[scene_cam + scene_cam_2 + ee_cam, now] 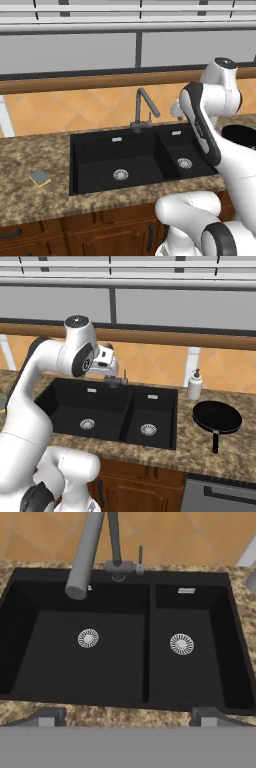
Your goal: Pick the pan and sponge and place them into the sink. Then turn on the water.
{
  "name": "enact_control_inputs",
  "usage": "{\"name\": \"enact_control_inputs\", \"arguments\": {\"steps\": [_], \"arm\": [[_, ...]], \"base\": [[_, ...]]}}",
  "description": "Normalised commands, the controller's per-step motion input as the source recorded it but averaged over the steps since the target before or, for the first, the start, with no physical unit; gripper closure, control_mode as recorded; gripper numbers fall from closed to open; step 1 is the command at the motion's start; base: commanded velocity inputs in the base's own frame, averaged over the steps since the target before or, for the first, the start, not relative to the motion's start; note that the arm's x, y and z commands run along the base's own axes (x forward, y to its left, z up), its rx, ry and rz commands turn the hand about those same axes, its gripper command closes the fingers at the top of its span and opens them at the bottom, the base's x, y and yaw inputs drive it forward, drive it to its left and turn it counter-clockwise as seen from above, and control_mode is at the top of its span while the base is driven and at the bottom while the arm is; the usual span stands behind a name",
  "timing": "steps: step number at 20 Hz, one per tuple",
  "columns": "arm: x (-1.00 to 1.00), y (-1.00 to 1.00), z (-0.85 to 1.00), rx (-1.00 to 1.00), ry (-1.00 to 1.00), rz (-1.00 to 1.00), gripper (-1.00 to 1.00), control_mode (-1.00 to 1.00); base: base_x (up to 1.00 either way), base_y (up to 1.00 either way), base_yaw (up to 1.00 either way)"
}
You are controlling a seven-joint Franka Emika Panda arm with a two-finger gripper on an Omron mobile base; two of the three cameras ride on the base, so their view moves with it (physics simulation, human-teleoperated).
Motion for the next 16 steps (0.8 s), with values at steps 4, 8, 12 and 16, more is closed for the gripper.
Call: {"name": "enact_control_inputs", "arguments": {"steps": [4, 8, 12, 16], "arm": [[-0.19, -0.64, -0.41, 0.00, 0.07, 0.00, -1.00, -1.00], [-0.03, -0.73, -0.38, 0.00, 0.14, -0.05, -1.00, -1.00], [0.00, -0.77, -0.33, 0.00, 0.11, -0.08, -1.00, -1.00], [-0.04, -0.85, -0.31, 0.00, 0.07, -0.10, -1.00, -1.00]], "base": [[0.00, 0.00, 0.00], [0.00, 0.00, 0.00], [0.00, 0.00, 0.00], [0.00, 0.00, 0.00]]}}
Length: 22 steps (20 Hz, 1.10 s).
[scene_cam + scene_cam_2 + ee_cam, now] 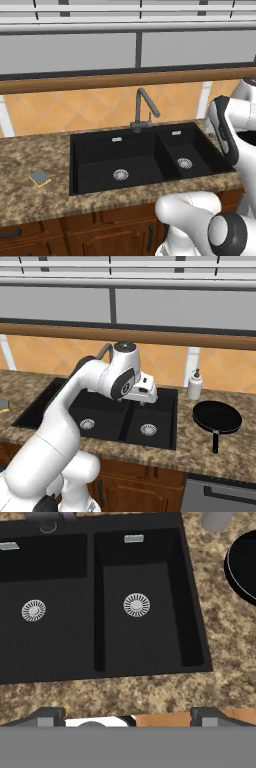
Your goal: Pick the pan and sponge and place them into the sink. Then turn on the water.
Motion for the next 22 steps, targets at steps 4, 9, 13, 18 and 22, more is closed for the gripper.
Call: {"name": "enact_control_inputs", "arguments": {"steps": [4, 9, 13, 18, 22], "arm": [[-0.11, -0.95, -0.27, 0.00, 0.04, -0.11, -1.00, -1.00], [-0.13, -0.89, -0.28, 0.00, 0.06, -0.13, -1.00, -1.00], [-0.14, -0.89, -0.26, 0.00, 0.06, -0.13, -1.00, -1.00], [0.00, -0.72, -0.20, 0.00, 0.01, -0.04, -1.00, -1.00], [0.00, -0.64, -0.23, 0.00, 0.01, -0.01, -1.00, -1.00]], "base": [[0.00, 0.00, 0.00], [0.00, 0.00, 0.00], [0.00, 0.00, 0.00], [0.00, 0.00, 0.00], [0.00, 0.00, 0.00]]}}
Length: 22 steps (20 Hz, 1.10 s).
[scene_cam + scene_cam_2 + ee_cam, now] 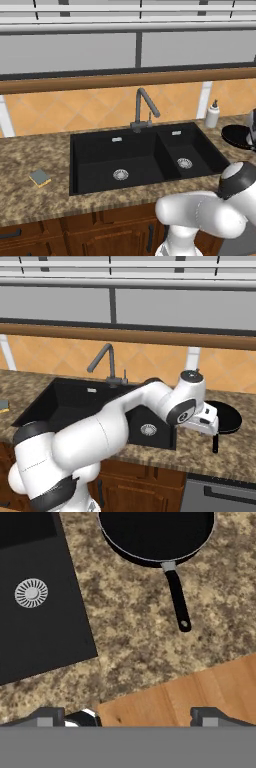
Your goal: Pick the pan and sponge and place them into the sink. Then turn on the water.
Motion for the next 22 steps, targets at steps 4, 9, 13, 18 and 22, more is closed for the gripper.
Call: {"name": "enact_control_inputs", "arguments": {"steps": [4, 9, 13, 18, 22], "arm": [[0.00, -0.47, -0.26, 0.00, 0.04, 0.00, -1.00, -1.00], [0.00, -0.29, -0.20, 0.00, 0.05, 0.00, -1.00, -1.00], [0.02, -0.24, -0.20, 0.00, 0.09, 0.00, -1.00, -1.00], [0.18, -0.10, -0.35, 0.00, 0.06, 0.00, -1.00, -1.00], [0.29, -0.14, -0.35, 0.01, 0.02, 0.00, -1.00, -1.00]], "base": [[0.00, 0.00, 0.00], [0.00, 0.00, 0.00], [0.00, 0.00, 0.00], [0.00, 0.00, 0.00], [0.00, 0.00, 0.00]]}}
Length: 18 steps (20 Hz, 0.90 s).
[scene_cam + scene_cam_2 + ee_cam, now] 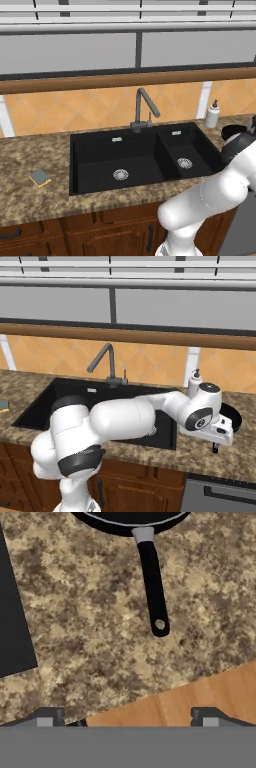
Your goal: Pick the pan and sponge and place them into the sink. Then turn on the water.
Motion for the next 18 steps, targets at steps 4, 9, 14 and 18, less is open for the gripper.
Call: {"name": "enact_control_inputs", "arguments": {"steps": [4, 9, 14, 18], "arm": [[0.25, -0.39, -0.29, 0.03, 0.00, 0.02, -1.00, -1.00], [0.24, -0.52, -0.21, 0.07, 0.00, 0.02, -1.00, -1.00], [0.39, -0.14, -0.14, 0.02, 0.02, 0.00, -1.00, -1.00], [0.60, 0.00, -0.17, 0.00, 0.03, 0.00, -1.00, -1.00]], "base": [[0.00, 0.00, 0.00], [0.00, 0.00, 0.00], [0.00, 0.00, 0.00], [0.00, 0.00, 0.00]]}}
